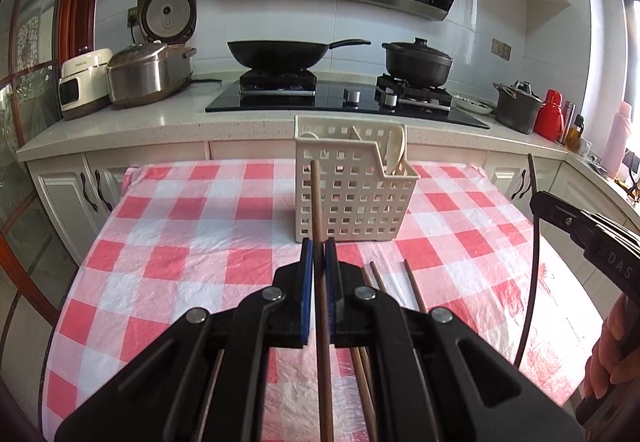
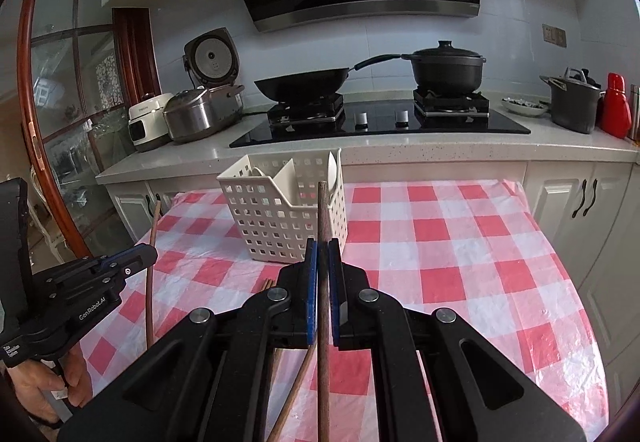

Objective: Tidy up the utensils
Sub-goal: 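Carry the chopstick upright with the right gripper toward the white caddy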

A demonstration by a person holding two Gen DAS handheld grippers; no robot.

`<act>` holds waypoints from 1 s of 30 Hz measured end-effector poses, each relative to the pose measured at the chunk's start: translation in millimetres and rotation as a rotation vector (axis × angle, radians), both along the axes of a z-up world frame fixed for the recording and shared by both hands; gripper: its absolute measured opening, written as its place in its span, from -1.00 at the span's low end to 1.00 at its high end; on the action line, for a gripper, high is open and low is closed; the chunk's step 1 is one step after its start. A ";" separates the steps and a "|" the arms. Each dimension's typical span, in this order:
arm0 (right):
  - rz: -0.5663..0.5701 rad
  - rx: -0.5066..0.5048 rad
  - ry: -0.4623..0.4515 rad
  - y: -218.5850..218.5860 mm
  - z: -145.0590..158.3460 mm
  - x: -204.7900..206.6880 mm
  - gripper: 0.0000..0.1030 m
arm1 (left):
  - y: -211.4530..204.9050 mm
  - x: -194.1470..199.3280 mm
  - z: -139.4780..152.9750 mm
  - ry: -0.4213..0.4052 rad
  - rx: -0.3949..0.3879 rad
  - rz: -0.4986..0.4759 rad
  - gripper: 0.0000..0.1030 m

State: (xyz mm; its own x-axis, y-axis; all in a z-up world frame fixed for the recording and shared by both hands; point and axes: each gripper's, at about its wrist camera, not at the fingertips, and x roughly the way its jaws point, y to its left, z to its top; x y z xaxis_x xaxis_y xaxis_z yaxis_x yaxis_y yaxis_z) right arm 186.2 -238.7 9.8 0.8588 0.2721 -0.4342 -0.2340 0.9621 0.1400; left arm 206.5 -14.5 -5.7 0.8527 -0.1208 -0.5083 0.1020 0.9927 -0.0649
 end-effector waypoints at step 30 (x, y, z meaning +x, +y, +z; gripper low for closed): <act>0.005 -0.030 -0.123 6.0 38.3 -44.8 -0.89 | 3.0 -43.1 43.3 -0.157 0.007 0.005 -0.89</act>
